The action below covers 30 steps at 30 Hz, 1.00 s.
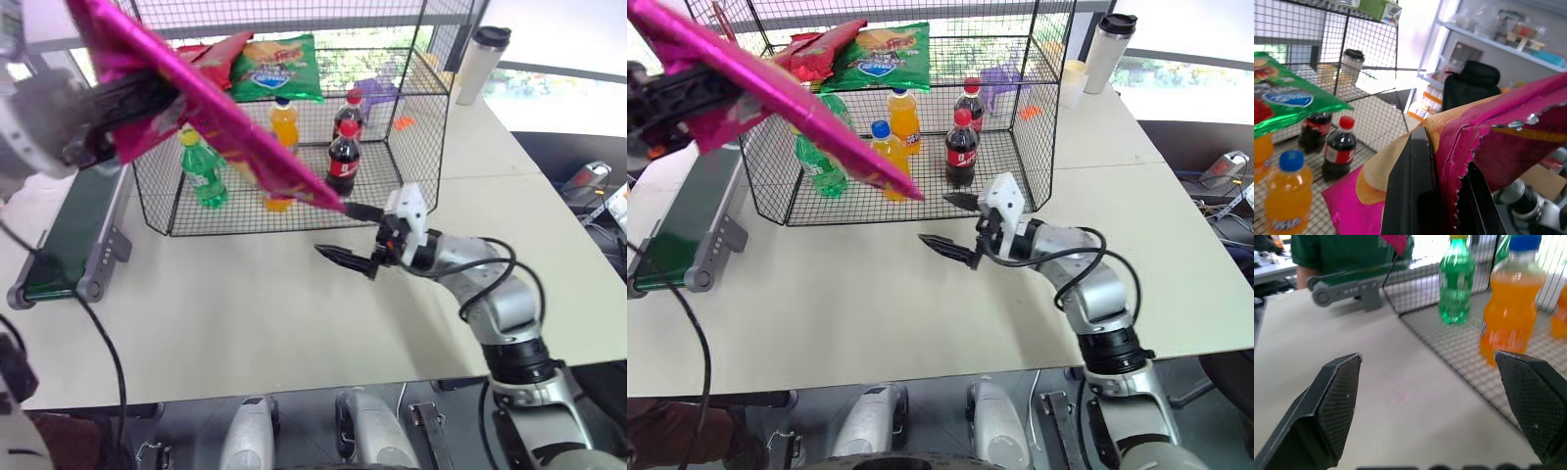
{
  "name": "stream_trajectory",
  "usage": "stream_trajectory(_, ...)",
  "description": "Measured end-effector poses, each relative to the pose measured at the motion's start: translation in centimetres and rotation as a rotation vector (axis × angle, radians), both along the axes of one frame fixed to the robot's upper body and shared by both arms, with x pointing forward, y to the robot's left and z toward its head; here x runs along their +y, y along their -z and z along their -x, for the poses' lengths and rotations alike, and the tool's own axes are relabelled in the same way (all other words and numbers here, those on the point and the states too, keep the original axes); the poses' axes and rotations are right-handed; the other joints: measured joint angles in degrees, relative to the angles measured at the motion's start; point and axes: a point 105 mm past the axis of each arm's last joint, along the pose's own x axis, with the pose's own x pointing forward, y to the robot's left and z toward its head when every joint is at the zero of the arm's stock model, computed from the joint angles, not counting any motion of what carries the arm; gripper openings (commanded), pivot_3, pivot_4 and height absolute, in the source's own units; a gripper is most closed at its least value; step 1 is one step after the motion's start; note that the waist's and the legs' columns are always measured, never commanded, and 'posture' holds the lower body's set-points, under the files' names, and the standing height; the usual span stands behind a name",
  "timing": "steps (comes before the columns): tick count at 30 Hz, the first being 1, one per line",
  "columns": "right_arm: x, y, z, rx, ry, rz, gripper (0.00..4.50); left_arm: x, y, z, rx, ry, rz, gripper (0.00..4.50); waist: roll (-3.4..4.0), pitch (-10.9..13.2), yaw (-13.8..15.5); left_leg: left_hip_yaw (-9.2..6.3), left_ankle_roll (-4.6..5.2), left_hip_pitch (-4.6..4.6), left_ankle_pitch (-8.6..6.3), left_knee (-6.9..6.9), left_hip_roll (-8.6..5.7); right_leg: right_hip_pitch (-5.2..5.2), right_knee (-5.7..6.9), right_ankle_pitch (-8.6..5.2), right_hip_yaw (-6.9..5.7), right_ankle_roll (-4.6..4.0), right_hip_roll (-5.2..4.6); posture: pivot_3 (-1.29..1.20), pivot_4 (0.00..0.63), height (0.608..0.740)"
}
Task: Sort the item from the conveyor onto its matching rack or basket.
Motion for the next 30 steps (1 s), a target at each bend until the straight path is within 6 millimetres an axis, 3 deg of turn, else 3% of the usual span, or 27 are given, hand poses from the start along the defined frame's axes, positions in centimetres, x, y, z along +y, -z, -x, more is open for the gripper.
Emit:
stream_trajectory(5, 2.2, -0.9, -0.4, -0.076, 0.042, -0.127, 4.5, -0.9, 0.1, -1.0, 0.022, 0.028, 0.016, 0.05, -0.02, -0.01, -0.02, 0.1, -0.01, 0.01, 0.01, -0.01, 0.0, -0.04, 0.05, -0.01, 0.13, 0.02, 0.0, 0.0, 0.15, 0.733)
stream_trajectory(9, 4.2, -3.3, -0.1, -0.092, 0.032, -0.281, 4.5, -1.5, 0.2, -1.7, 0.031, 0.041, 0.028, 0.05, -0.04, 0.0, -0.02, 0.1, -0.04, 0.01, 0.02, 0.0, 0.0, -0.05, 0.09, -0.01, 0.15, 0.02, -0.01, 0.0, 0.15, 0.733)
stream_trajectory(12, 4.7, -4.7, 0.5, -0.114, 0.008, -0.325, 4.5, -1.4, 0.5, -2.1, 0.043, 0.024, 0.031, 0.05, -0.08, -0.02, 0.08, 0.11, -0.04, 0.01, 0.03, 0.0, 0.0, -0.05, 0.09, -0.01, 0.15, 0.02, -0.02, 0.0, 0.15, 0.733)
stream_trajectory(19, 5.1, -4.9, 0.8, -0.079, -0.021, -0.356, 4.5, -1.5, 0.8, -2.5, 0.049, 0.009, 0.032, 0.05, -0.09, -0.03, -0.04, 0.13, -0.04, 0.02, 0.02, -0.01, 0.0, -0.05, 0.09, -0.01, 0.18, 0.02, -0.02, 0.0, 0.15, 0.733)
stream_trajectory(22, 5.1, -6.0, 0.6, -0.072, -0.02, -0.425, 4.5, -1.4, 1.2, -2.6, 0.061, 0.007, 0.032, 0.05, -0.09, -0.03, -0.07, 0.13, -0.04, 0.02, 0.03, -0.02, 0.01, -0.06, 0.1, -0.01, 0.18, 0.02, -0.02, 0.0, 0.15, 0.733)
stream_trajectory(25, 4.8, -7.0, 0.4, -0.074, -0.019, -0.463, 3.68, -1.1, 1.8, -2.8, 0.081, -0.005, 0.045, 0.0, -0.09, -0.03, -0.01, 0.13, -0.04, 0.02, 0.03, -0.02, 0.01, -0.06, 0.11, -0.01, 0.18, 0.02, -0.02, 0.0, 0.15, 0.733)
stream_trajectory(30, 4.8, -6.6, 0.2, -0.04, -0.029, -0.472, 1.33, -1.0, 2.3, -2.9, 0.092, -0.018, 0.049, 0.0, -0.09, -0.03, 0.01, 0.15, -0.04, 0.01, 0.02, -0.01, 0.01, -0.06, 0.09, -0.01, 0.19, 0.02, -0.03, 0.0, 0.15, 0.733)
